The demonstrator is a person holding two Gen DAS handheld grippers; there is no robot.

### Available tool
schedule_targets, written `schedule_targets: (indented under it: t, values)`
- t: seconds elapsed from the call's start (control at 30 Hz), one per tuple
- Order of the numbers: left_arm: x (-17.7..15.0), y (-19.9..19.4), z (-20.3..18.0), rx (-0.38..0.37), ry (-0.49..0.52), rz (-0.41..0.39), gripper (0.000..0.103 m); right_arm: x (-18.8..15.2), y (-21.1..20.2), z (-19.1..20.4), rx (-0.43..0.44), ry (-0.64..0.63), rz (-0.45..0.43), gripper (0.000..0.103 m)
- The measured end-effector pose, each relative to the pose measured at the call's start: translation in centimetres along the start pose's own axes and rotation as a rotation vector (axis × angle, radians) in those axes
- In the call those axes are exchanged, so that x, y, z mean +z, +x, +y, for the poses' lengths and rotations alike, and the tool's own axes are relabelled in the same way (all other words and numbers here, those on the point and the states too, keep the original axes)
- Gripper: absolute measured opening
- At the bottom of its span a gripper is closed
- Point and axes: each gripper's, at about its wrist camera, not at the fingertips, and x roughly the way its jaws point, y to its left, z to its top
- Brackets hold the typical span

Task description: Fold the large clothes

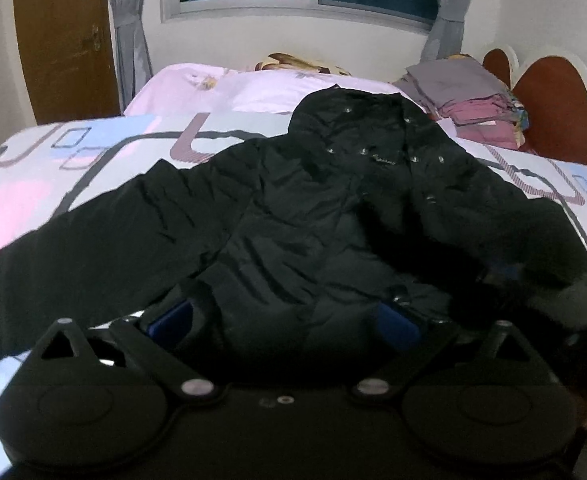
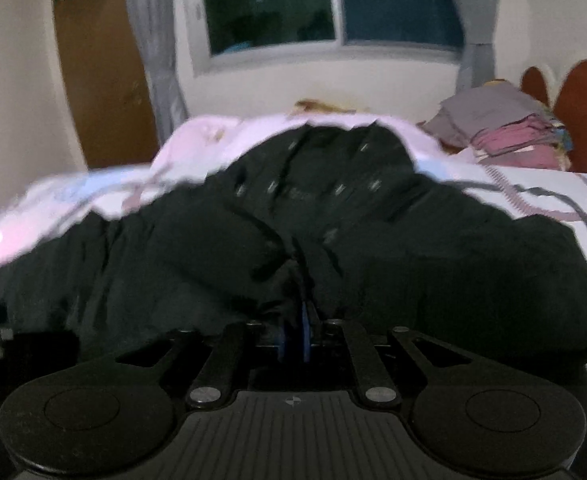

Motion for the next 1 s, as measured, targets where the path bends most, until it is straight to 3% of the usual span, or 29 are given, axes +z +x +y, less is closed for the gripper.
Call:
schedule_targets:
  t: [0.03,0.07,0.1,0.13,0.17,0.23,0.27,0.37,0.47,0.57,0.6,0.7,0.87,1.0]
  values:
    - [0.1,0.1,0.2,-0.012,-0.007,-0.004,0.102,-0.3,-0.5,0.4,-0.021,-0.024,-0.03,0.039]
    - [0.2,0.3,0.2,-0.029,-0.016,-0.011,0.103,-0.7,-1.7,0.0,-0.014,-0.019,-0.071,0.072]
    - [0.3,0.6,0.3,-0.042,-0.023,-0.014,0.103,-0.8,-2.4,-0.2,-0.001,-0.011,-0.101,0.078]
    - [0.5,0.9,0.1,-0.06,-0.03,-0.013,0.103,-0.8,-2.8,-0.5,0.0,-0.01,-0.104,0.078]
    - [0.7,1.3,-0.1,-0.09,-0.04,-0.01,0.103,-0.8,-3.4,-1.0,-0.006,-0.003,-0.107,0.077]
    - [1.0,2.2,-0.9,-0.136,-0.048,-0.006,0.102,-0.9,-4.3,-2.9,-0.015,0.043,-0.114,0.062]
    - [1.2,2.6,-1.3,-0.161,-0.048,-0.002,0.101,-0.9,-4.7,-3.8,-0.035,0.064,-0.106,0.049]
    - [1.6,4.5,-2.2,-0.2,-0.056,0.017,0.094,-1.1,-5.9,-7.3,-0.111,0.142,-0.115,0.046]
    - [2.0,7.0,-2.6,-0.245,-0.091,0.067,0.074,-1.4,-6.3,-10.6,-0.224,0.213,-0.105,0.046]
    - [2.4,8.7,-3.0,-0.27,-0.113,0.09,0.055,-1.6,-5.9,-13.4,-0.268,0.281,-0.073,0.03]
    - [2.4,8.9,-3.1,-0.285,-0.115,0.089,0.033,-1.7,-5.6,-14.0,-0.269,0.298,-0.066,0.028]
    - [2.7,8.9,-3.0,-0.279,-0.122,0.047,0.012,-1.8,-4.8,-15.0,-0.254,0.315,-0.04,0.023]
    - [2.1,6.2,0.0,-0.203,-0.163,-0.045,0.01,-1.4,-5.1,-13.6,-0.197,0.288,-0.06,0.022]
    - [0.8,5.3,2.3,-0.158,-0.181,-0.033,0.01,-1.6,-4.3,-12.9,-0.16,0.274,-0.042,0.022]
